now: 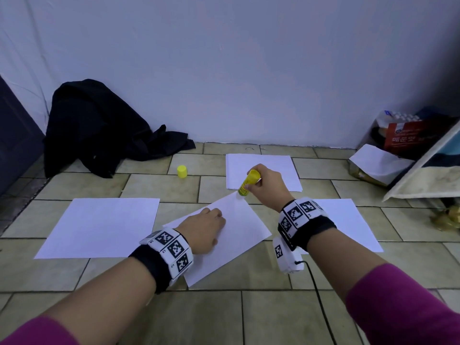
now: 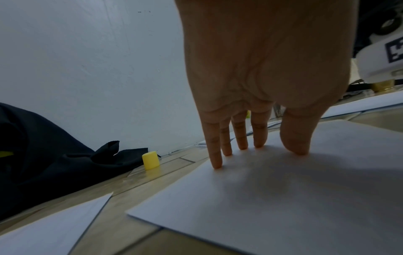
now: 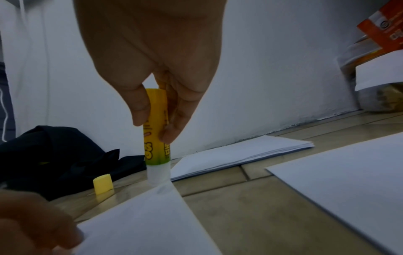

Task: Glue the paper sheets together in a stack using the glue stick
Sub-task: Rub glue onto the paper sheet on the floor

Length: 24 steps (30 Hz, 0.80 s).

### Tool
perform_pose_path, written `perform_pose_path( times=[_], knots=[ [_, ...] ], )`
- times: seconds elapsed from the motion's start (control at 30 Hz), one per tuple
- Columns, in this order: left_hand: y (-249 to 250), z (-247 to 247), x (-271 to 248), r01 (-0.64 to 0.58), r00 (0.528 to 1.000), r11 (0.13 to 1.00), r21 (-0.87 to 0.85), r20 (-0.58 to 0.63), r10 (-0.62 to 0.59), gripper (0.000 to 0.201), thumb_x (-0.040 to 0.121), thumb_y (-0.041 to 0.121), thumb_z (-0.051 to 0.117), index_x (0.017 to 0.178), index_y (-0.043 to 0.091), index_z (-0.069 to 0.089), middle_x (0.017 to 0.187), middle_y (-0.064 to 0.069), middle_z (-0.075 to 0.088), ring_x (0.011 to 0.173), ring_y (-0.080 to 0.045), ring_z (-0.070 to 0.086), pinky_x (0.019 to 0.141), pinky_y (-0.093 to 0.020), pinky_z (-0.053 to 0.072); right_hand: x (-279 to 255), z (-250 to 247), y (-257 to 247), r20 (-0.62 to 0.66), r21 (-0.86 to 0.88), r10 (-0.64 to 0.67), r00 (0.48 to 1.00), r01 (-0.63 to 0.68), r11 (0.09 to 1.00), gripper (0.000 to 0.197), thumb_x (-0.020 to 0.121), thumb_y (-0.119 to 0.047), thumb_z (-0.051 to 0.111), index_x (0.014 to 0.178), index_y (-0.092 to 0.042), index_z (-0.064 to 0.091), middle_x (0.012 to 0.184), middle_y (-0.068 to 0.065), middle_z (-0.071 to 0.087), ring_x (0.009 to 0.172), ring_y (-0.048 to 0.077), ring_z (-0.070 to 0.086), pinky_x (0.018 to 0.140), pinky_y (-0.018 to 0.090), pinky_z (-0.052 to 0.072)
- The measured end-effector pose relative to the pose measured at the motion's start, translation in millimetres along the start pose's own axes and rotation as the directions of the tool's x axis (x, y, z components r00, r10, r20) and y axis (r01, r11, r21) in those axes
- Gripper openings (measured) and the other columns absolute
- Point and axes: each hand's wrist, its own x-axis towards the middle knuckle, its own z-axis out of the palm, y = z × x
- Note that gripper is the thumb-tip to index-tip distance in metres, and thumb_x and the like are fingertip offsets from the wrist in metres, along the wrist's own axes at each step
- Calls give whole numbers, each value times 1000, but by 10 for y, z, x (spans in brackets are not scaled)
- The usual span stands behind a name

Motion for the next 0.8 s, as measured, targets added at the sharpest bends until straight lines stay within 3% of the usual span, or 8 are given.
perform_pose_path(
  times=[0.1,0.3,0.4,0.5,0.73,0.8],
  knots=[
    [-12,19,18,11,1000,1000,-17,-7,-11,52,94,23,50,143,13,34,149,-5,26,131,-25,31,102,-41,40,51,89,-37,31,-19,5,1000,-4,1000,27,87,-10,65,113,-10,56,90,5,56,66,12,51,51,17,39],
    [-29,32,27,21,1000,999,-44,-15,-21,51,93,24,52,141,13,36,147,-4,28,131,-24,31,100,-42,42,55,116,-37,116,-105,-11,993,23,994,28,88,-10,64,115,-10,53,102,15,60,79,23,53,65,28,42],
    [-31,25,22,20,1000,999,-39,-11,-20,53,94,24,52,142,14,35,147,-4,28,131,-24,31,100,-40,42,-20,19,-3,158,-161,-14,987,40,986,30,89,-12,64,116,-10,52,102,13,59,81,24,53,60,27,43],
    [-29,17,26,16,1000,999,-37,-4,-16,53,94,25,52,143,14,34,147,-4,29,131,-24,31,99,-39,42,-147,-100,73,218,-234,-28,976,80,969,30,88,-15,65,115,-10,53,104,13,62,89,25,55,70,29,44],
    [-10,-39,12,7,1000,1000,-5,18,-7,52,95,24,52,143,13,34,145,-3,31,129,-24,33,102,-35,37,-458,-337,238,282,-232,-34,959,103,967,23,87,-15,68,106,-15,55,95,8,64,82,23,59,68,29,48],
    [-15,-61,7,1,999,1000,13,35,-2,50,95,17,50,143,13,34,144,-5,32,128,-25,34,102,-35,38,-512,-373,256,290,-232,-45,956,116,966,22,85,-15,69,103,-18,56,95,5,64,83,20,58,72,30,50]
  ],
)
